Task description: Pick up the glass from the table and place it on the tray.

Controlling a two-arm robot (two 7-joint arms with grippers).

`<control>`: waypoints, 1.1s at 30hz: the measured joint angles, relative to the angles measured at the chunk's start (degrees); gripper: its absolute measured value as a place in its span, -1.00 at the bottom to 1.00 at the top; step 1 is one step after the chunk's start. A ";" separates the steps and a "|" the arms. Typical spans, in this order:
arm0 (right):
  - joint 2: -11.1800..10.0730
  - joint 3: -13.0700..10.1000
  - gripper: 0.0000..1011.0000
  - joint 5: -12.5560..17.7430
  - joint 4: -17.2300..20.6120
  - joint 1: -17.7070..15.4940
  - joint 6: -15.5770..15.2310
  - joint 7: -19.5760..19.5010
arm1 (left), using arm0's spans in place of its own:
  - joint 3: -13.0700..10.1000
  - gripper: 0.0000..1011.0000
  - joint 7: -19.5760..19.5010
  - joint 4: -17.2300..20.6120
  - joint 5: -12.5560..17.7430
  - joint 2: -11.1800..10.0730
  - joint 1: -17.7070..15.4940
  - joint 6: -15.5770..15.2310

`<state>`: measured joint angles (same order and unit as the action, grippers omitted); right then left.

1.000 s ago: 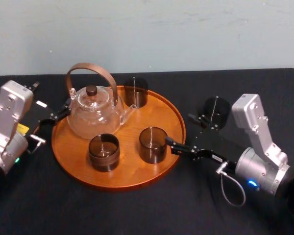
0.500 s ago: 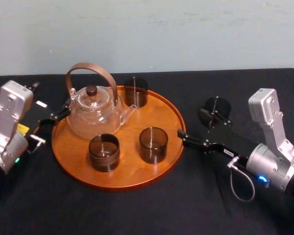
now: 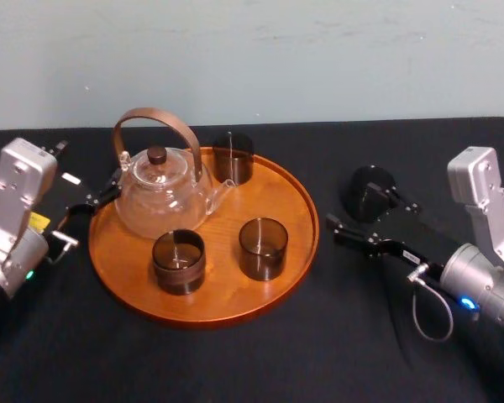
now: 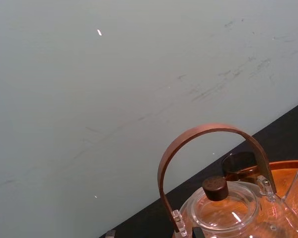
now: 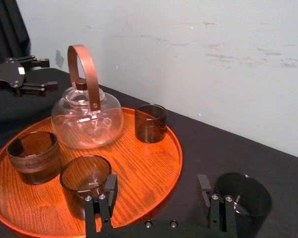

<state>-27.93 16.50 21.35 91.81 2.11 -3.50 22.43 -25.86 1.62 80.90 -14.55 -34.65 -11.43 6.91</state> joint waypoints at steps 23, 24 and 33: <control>0.19 -5.10 0.98 1.00 2.11 -3.98 -2.89 -4.33 | 0.00 0.98 0.00 0.00 0.00 0.00 0.00 0.00; 0.17 -5.36 0.98 1.02 2.15 -3.98 -2.93 -4.44 | 0.00 0.98 0.00 0.00 0.00 0.00 0.00 0.00; 0.26 -7.31 0.98 0.97 1.91 -3.39 -3.30 -5.33 | 0.00 0.98 0.00 0.00 0.00 0.00 0.00 0.00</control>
<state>-27.67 9.19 22.32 93.72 -1.28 -6.81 17.10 -25.86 1.62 80.90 -14.55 -34.65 -11.43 6.91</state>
